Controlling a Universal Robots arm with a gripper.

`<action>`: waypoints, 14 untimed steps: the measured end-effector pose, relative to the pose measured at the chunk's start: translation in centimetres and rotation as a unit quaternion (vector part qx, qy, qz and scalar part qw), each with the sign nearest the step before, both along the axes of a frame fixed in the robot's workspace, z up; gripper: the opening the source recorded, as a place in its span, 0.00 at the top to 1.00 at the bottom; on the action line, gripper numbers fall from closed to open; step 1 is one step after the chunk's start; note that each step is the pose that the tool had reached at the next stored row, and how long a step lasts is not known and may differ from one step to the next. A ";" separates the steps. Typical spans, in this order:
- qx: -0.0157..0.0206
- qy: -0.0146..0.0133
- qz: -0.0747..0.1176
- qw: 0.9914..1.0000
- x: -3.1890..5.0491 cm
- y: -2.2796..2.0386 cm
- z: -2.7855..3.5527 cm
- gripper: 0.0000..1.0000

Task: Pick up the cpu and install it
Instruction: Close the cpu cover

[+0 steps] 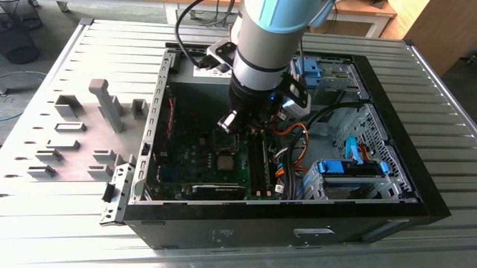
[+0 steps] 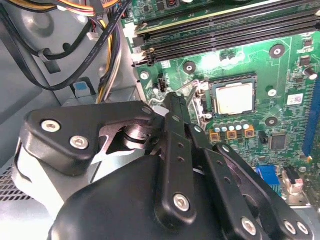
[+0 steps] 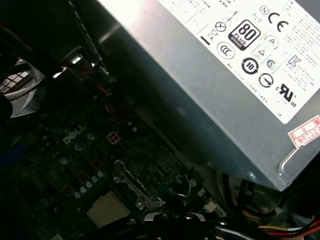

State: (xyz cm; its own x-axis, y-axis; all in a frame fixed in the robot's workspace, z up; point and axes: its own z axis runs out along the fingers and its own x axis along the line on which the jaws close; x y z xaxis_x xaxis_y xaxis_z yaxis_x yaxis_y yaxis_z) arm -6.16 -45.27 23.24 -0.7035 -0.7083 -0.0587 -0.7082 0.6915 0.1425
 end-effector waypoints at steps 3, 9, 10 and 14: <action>0.000 0.000 0.002 1.000 0.00 -0.24 0.03 0.89; 0.000 0.000 0.007 1.000 0.00 -0.75 0.08 0.89; 0.000 0.000 0.007 1.000 0.00 -0.84 0.09 0.89; 0.000 0.000 0.010 1.000 0.00 -1.19 0.12 0.89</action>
State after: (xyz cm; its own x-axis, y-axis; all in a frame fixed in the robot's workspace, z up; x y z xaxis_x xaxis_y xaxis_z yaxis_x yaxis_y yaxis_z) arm -6.16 -46.46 23.36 -0.6891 -0.7224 -0.0584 -0.7219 0.6772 0.1422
